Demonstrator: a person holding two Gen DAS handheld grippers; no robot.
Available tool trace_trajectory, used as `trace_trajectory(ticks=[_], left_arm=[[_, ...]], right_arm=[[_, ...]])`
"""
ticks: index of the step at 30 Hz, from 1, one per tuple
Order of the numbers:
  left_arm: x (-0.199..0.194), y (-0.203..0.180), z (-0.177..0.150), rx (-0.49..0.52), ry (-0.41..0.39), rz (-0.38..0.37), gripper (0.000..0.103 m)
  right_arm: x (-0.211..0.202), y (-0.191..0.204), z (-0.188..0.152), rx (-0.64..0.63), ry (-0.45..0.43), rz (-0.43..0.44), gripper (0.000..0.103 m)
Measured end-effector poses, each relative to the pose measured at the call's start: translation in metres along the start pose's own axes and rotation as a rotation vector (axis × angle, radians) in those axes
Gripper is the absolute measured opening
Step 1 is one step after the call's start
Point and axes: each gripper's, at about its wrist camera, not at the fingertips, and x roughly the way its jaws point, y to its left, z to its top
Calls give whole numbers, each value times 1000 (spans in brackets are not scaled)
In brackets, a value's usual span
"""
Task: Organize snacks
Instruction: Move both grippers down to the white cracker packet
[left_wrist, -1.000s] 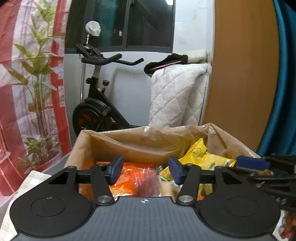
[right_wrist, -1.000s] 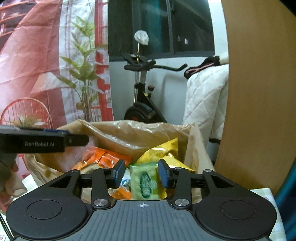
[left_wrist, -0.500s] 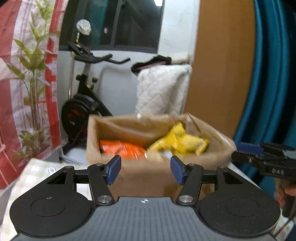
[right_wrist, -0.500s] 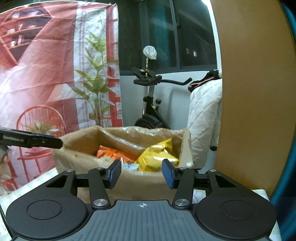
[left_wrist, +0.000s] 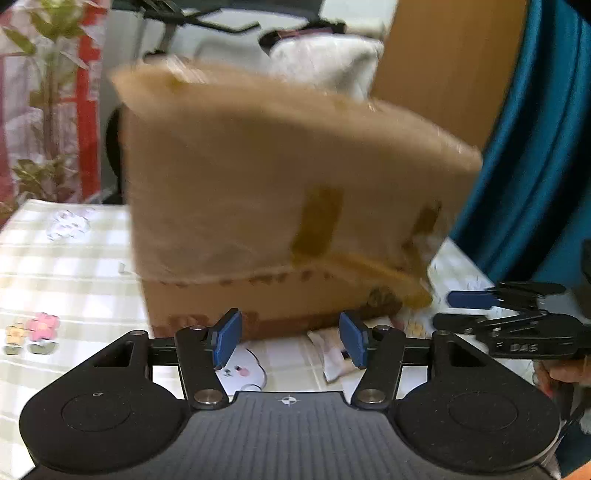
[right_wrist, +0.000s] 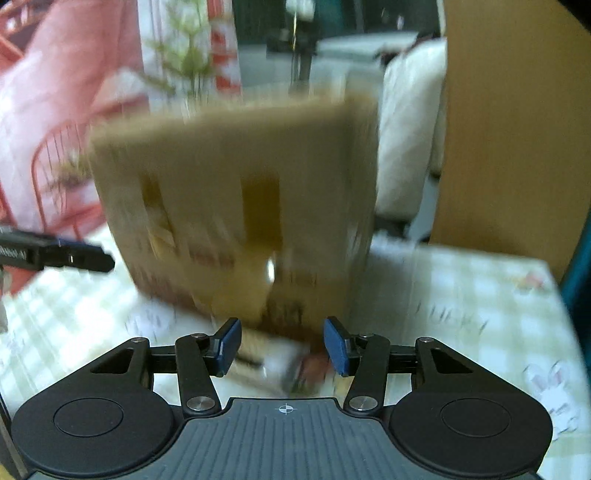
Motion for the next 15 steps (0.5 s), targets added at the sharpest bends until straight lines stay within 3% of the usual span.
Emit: trace_trajectory(ticks=[5, 15], left_arm=[[38, 1, -5, -40, 73, -20, 60], [80, 1, -24, -88, 166, -87, 60]], right_arm=[[36, 7, -10, -73, 108, 10, 51], [66, 22, -7, -170, 143, 29, 52]])
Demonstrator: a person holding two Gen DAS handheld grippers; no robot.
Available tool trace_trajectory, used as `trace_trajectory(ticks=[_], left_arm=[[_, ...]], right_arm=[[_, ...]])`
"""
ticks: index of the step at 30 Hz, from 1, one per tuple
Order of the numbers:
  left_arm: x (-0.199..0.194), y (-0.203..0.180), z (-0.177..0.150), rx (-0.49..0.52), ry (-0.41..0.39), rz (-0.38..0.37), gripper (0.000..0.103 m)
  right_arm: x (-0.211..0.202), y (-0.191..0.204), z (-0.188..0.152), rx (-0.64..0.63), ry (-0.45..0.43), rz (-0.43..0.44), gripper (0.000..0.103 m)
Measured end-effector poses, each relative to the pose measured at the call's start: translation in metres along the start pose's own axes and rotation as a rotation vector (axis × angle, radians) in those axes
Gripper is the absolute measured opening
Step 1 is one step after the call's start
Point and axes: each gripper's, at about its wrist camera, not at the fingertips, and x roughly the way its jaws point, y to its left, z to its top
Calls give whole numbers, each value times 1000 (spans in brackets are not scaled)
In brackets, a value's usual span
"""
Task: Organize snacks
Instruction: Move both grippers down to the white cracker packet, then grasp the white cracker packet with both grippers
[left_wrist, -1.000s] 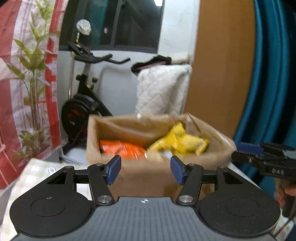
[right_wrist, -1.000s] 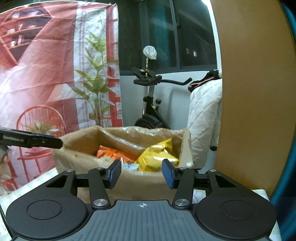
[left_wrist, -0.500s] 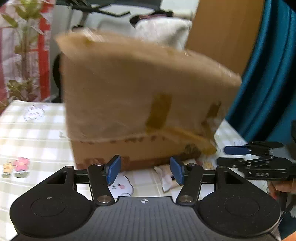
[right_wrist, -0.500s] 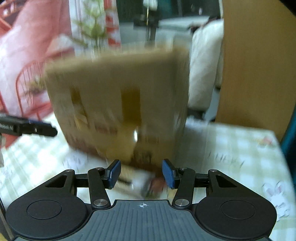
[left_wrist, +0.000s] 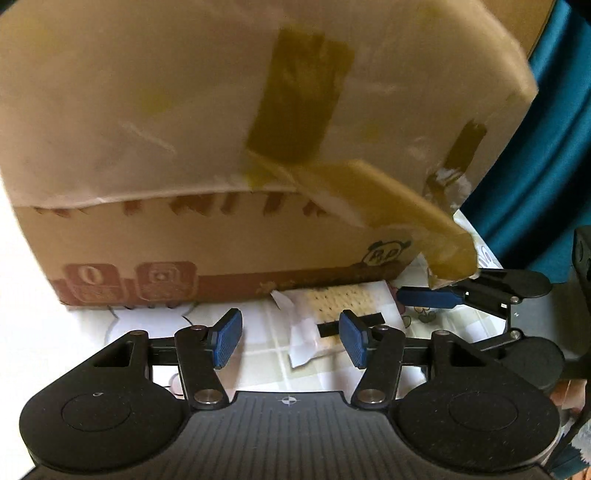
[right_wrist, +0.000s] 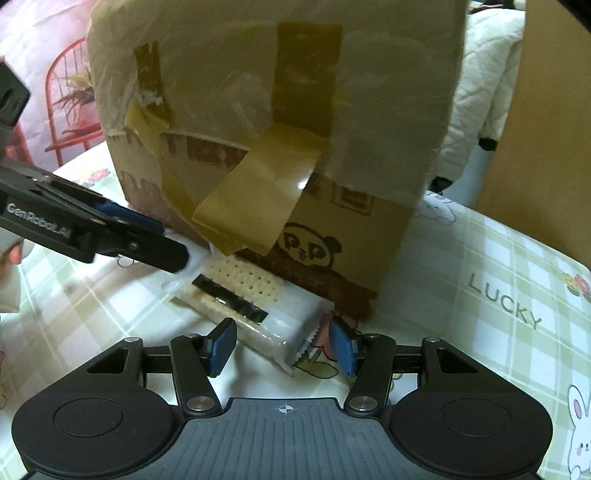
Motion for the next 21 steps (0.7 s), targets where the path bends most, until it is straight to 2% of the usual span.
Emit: trace_trajectory(ticks=[4, 7, 9, 11, 16, 21], left_arm=[[14, 8, -1, -55, 19, -11, 60], [18, 9, -1, -58, 14, -25, 59], [19, 6, -3, -38, 42, -64, 48], [16, 1, -7, 5, 41, -50, 48], [2, -1, -22, 21, 56, -37, 47], [-23, -9, -35, 50, 10, -1, 47]], right_arm=[[7, 4, 0, -3, 3, 9, 51], [9, 10, -3, -2, 4, 19, 50], [4, 11, -6, -2, -2, 32, 42], [3, 16, -7, -8, 0, 29, 41], [-5, 30, -12, -12, 0, 52, 40], [-24, 48, -19, -23, -47, 52, 40]])
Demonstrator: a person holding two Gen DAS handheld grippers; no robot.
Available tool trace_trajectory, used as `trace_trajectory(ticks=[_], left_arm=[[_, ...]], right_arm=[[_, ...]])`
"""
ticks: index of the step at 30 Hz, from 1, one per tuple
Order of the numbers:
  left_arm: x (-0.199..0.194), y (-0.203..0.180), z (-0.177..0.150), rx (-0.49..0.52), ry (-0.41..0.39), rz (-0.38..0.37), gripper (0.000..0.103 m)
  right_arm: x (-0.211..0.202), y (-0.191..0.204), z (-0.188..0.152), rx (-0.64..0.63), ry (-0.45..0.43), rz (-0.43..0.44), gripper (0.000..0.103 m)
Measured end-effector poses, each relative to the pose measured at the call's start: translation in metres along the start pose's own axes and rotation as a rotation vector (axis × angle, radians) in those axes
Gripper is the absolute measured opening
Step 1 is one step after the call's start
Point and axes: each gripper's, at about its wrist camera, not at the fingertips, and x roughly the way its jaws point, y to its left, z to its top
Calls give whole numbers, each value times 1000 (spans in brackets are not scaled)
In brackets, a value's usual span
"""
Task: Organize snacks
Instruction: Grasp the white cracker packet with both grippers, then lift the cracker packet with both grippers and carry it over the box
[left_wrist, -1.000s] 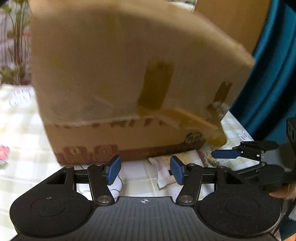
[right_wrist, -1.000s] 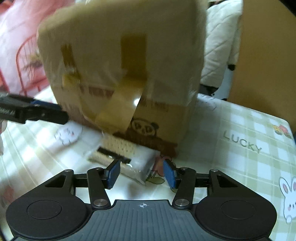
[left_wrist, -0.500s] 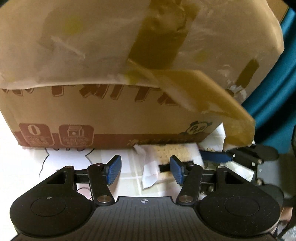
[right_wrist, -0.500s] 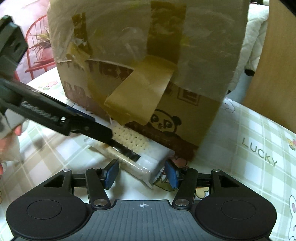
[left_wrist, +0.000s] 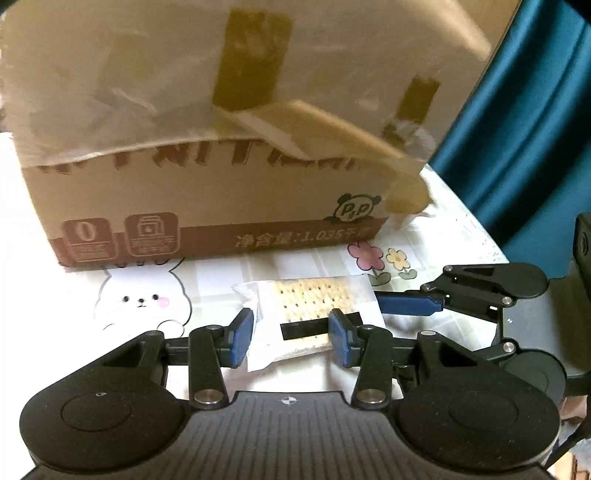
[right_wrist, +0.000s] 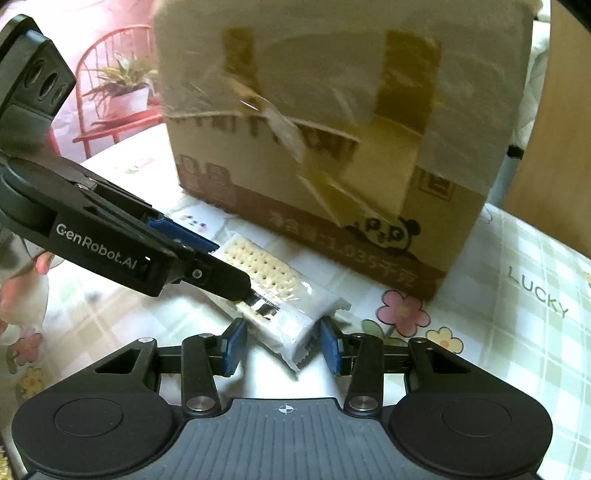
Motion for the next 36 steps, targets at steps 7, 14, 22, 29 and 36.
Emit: trace_trajectory(ticks=[7, 14, 22, 29, 36], left_arm=[[-38, -15, 11, -29, -100, 31, 47], [-75, -24, 20, -17, -193, 41, 47], [-111, -35, 40, -10, -307, 22, 47], [-121, -43, 75, 42, -398, 23, 47], [-100, -35, 131, 75, -428, 39, 47]], right_arm=[[-33, 23, 16, -55, -100, -21, 40], [-68, 38, 40, -86, -182, -37, 40], [-105, 40, 71, -130, -290, -68, 41], [-125, 25, 111, -181, -365, -110, 41], [-112, -12, 164, -186, -393, -127, 41]])
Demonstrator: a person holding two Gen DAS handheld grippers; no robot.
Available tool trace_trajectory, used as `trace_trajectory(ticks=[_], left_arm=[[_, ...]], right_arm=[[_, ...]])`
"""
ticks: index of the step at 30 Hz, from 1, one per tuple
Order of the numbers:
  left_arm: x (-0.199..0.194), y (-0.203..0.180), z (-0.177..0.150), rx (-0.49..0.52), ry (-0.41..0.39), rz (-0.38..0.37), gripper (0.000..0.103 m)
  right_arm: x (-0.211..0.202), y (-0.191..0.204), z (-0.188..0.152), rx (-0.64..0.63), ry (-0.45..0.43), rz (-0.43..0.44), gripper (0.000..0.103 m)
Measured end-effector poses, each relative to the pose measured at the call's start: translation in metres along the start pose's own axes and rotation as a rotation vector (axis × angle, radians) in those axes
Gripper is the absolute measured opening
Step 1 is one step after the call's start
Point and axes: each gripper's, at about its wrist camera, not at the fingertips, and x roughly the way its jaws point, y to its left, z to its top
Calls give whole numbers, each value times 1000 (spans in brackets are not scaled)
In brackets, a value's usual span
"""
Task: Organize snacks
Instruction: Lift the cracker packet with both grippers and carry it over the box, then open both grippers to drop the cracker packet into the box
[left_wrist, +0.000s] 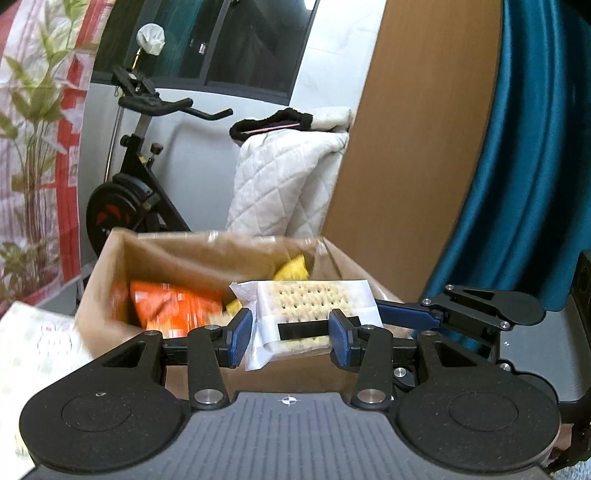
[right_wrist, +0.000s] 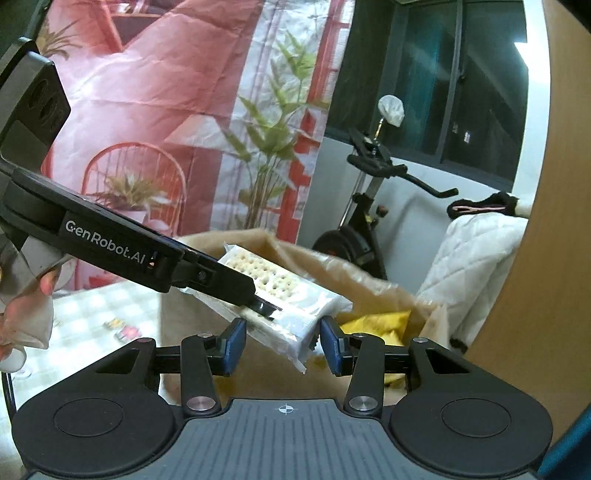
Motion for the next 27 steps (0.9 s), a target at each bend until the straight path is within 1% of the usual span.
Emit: trace_trajectory(ticks=[4, 7, 11, 14, 19, 21, 23, 25, 26, 27], left_arm=[[29, 12, 17, -5, 13, -1, 48], [46, 21, 24, -18, 37, 8, 48], [66, 30, 24, -39, 77, 34, 49], [75, 36, 22, -65, 105, 52, 50], [79, 48, 21, -107, 127, 61, 53], [78, 49, 21, -109, 129, 65, 53], [77, 49, 20, -103, 134, 76, 53], [75, 46, 20, -93, 135, 90, 55], [72, 45, 20, -93, 131, 95, 55], [70, 46, 21, -95, 127, 95, 57]], right_arm=[[34, -24, 14, 11, 17, -5, 41], [58, -33, 13, 29, 43, -11, 41], [89, -34, 8, 20, 106, -33, 42], [107, -36, 5, 52, 149, -25, 43], [122, -32, 3, 62, 190, -22, 43], [123, -31, 1, 65, 196, -27, 44], [122, -31, 0, 78, 197, -51, 46], [118, -32, 0, 89, 191, -67, 46], [117, -32, 0, 95, 190, -78, 47], [115, -33, 0, 103, 193, -94, 52]])
